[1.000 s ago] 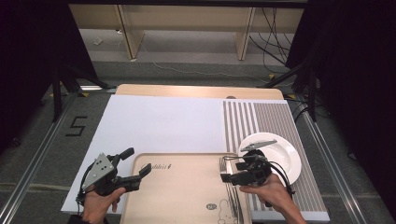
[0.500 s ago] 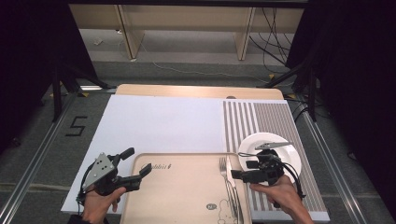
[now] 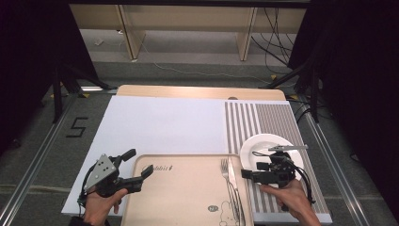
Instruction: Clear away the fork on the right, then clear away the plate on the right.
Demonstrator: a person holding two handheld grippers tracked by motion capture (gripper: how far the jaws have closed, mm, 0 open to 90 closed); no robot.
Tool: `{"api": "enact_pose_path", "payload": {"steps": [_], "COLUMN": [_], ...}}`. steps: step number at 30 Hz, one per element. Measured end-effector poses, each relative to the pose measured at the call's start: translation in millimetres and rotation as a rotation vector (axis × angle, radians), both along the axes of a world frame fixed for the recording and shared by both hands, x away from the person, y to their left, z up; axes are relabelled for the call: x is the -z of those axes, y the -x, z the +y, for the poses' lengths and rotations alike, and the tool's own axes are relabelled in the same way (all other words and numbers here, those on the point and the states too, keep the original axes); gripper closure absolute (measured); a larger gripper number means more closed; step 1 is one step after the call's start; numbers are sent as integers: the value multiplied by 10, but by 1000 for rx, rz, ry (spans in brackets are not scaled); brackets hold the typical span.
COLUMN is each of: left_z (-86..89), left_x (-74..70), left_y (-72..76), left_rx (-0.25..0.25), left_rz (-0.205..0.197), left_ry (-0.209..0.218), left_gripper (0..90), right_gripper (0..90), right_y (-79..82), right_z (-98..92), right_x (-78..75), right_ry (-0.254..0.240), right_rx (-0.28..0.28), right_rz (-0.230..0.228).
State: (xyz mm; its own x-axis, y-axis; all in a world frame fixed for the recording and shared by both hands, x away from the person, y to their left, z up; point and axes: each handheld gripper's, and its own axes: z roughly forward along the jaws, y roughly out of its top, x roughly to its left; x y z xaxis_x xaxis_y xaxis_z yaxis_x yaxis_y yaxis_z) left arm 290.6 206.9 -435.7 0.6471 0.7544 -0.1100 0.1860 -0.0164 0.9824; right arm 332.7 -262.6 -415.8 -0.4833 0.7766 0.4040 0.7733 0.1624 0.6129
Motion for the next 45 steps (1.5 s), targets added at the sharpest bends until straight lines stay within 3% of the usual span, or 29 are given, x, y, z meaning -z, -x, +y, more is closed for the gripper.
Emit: {"api": "enact_pose_path", "payload": {"steps": [8,17,18,19,20,23,24,29,30,37,40,45], "left_z": [15,13,13,17,22,23,18,8,10,13,28,11], "left_x": [-7,-6,-5,-6,-8,-7,-6,-6,-6,-7,-9,-9], "left_y": [13,10,11,14,14,8,4,1,2,17,17,18], "left_rx": [-5,-3,-3,-3,-5,-9,-7,-5,-5,0,-4,4], "left_rz": [-2,-4,-2,-2,-3,-3,-3,-3,-4,-6,-8,-7], "left_ry": [-1,0,2,1,1,2,0,2,0,2,4,1], "left_gripper": [160,160,160,160,160,160,160,160,160,160,160,160], "right_gripper": [183,184,183,183,183,183,183,185,185,187,187,191], "right_y": [27,53,72,54,68,84,75,96,110,152,180,186], "right_z": [-96,-181,-180,-205,-220,-247,-279,-371,-379,-484,-526,-648], "right_x": [15,21,8,29,14,22,31,48,40,54,37,65], "right_ry": [-26,-16,-34,-27,-32,-41,-32,-54,-55,-57,-78,-67], "right_rx": [45,69,86,69,83,115,109,139,159,199,231,287], "right_rz": [3,-1,23,-14,7,12,-6,2,21,13,39,26]}}
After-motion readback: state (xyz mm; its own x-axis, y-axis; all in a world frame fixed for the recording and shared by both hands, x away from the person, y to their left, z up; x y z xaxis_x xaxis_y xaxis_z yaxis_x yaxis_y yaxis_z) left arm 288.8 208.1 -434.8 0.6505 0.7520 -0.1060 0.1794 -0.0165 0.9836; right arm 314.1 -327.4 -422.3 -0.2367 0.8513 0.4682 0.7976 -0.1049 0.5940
